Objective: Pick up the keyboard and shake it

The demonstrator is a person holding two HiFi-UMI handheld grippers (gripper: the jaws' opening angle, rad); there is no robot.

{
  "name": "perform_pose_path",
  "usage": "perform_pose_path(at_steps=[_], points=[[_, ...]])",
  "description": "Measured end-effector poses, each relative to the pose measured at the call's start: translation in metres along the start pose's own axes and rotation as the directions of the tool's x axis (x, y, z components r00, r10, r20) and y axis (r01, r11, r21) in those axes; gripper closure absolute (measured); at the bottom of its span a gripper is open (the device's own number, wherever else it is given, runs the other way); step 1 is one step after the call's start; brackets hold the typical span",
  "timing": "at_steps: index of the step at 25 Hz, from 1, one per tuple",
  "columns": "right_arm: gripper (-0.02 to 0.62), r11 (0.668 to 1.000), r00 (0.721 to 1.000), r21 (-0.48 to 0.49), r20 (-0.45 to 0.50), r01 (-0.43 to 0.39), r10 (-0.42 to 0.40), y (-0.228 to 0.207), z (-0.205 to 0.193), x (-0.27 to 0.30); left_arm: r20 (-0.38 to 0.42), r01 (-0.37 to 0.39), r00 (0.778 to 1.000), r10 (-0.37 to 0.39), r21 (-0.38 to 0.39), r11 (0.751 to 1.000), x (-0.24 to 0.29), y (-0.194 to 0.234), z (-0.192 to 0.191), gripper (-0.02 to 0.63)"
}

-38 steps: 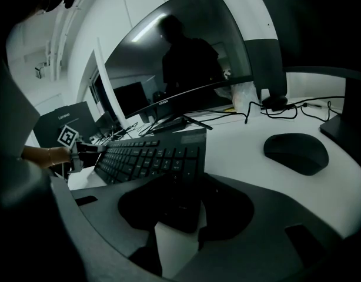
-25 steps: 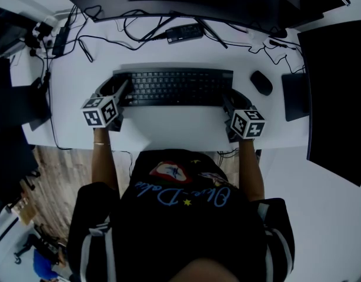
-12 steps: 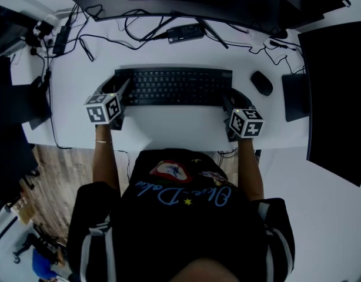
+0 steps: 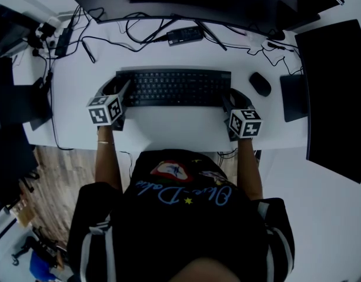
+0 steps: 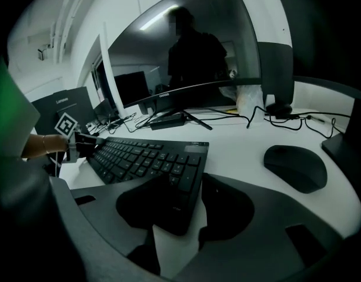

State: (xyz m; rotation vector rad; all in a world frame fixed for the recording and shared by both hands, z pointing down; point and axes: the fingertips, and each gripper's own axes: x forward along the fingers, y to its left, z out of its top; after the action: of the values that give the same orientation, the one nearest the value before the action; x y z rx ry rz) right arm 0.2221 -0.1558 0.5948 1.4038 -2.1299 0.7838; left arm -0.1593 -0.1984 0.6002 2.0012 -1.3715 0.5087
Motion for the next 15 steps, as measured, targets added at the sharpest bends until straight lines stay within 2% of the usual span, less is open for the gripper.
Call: perform_pose_path(at_steps=[5,8,9,13,15], points=[[0.430,0.999,0.998,0.032,0.050,0.044,-0.046,-0.008,0.015,-0.007,0.086,-0.031,0.996,0.030,0.011,0.999,-0.014,0.003,0.003,0.393],[0.441,0.998,0.996,0.032,0.077,0.048,-0.051,-0.006,0.024,-0.013,0.119,-0.051,0.992,0.049,0.012,0.999,-0.025,0.003,0.004,0.457],[0.482,0.998,0.995,0.032,0.088,0.053,-0.056,-0.005,0.027,-0.015,0.133,-0.057,0.989,0.056,0.009,0.998,-0.029,0.002,0.006,0.485],[0.555,0.998,0.985,0.035,0.159,0.053,-0.058,0.004,0.045,-0.026,0.200,-0.062,0.978,0.058,0.016,0.998,-0.044,-0.008,0.014,0.582],[0.576,0.999,0.980,0.036,0.196,0.031,-0.038,0.013,0.054,-0.032,0.219,-0.035,0.975,0.030,0.018,0.999,-0.051,-0.018,0.018,0.592]])
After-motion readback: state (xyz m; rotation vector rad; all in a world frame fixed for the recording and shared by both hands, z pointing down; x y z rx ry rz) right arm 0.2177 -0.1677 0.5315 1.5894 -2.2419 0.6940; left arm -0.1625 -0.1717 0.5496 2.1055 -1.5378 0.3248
